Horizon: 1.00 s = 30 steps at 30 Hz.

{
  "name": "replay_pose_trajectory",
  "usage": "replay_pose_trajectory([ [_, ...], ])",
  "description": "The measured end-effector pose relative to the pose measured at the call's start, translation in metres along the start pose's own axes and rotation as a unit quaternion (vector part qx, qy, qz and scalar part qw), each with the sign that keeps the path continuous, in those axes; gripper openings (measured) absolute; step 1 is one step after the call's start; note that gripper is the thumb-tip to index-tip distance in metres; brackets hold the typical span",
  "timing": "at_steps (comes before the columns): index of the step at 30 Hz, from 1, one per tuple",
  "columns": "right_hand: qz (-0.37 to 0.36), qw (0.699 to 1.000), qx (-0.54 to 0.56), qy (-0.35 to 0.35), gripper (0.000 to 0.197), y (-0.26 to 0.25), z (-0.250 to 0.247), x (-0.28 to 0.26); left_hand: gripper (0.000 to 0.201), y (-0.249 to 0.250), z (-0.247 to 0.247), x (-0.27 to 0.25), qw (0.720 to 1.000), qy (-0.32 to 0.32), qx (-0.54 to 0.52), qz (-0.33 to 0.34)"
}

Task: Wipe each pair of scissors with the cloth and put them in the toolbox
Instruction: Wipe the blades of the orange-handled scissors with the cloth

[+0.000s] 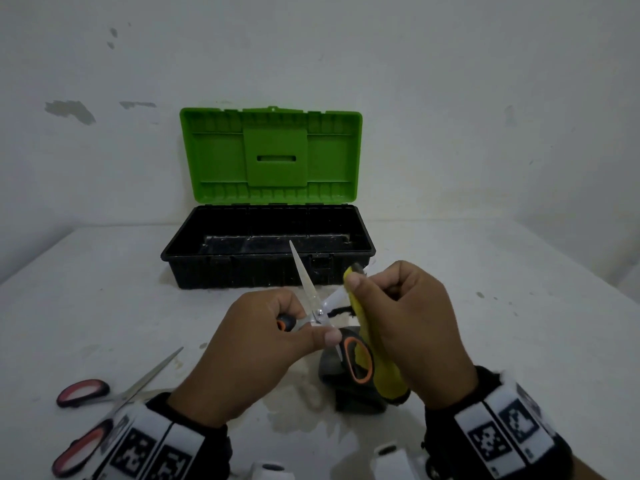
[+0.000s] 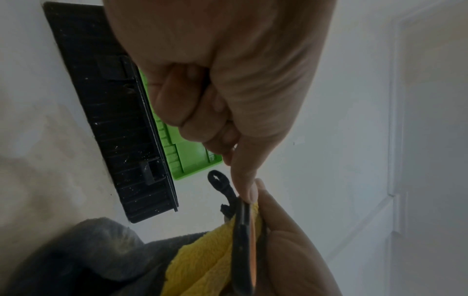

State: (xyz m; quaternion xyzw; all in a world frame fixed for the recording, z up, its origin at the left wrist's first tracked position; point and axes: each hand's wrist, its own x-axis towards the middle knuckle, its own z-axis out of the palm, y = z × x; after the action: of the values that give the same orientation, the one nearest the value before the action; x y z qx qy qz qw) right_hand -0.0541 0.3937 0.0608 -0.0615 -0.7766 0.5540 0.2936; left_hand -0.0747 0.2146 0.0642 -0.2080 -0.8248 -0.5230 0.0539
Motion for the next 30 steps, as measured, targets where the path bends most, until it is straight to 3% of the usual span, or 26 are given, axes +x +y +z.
replay_pose_trajectory([
  [2, -0.001, 1.000, -0.006, -0.012, 0.027, 0.001, 0.000, -0.002, 0.041, 0.001, -0.001, -0.001, 1.000, -0.005, -0.003, -0.005],
  [6, 0.007, 0.999, 0.027, 0.045, 0.031, -0.001, -0.009, 0.011, 0.043, 0.003, 0.002, 0.000, 1.000, -0.007, -0.020, -0.005],
  [12, 0.008, 0.999, 0.040, 0.009, 0.030, 0.000, -0.012, 0.007, 0.044, 0.003, -0.001, -0.003, 1.000, -0.019, -0.009, -0.023],
  [19, 0.021, 0.993, 0.101, 0.058, 0.032, 0.004, -0.030, 0.029, 0.041, 0.006, 0.001, -0.001, 0.997, -0.016, -0.046, -0.068],
  [26, 0.048, 0.978, 0.151, -0.135, 0.023, 0.002, -0.017, 0.001, 0.038, 0.013, 0.002, 0.005, 0.994, -0.040, -0.073, -0.070],
  [30, 0.074, 0.967, 0.176, -0.167, 0.028, 0.006, -0.012, -0.002, 0.029, 0.019, 0.001, 0.006, 0.994, -0.061, -0.071, -0.058],
])
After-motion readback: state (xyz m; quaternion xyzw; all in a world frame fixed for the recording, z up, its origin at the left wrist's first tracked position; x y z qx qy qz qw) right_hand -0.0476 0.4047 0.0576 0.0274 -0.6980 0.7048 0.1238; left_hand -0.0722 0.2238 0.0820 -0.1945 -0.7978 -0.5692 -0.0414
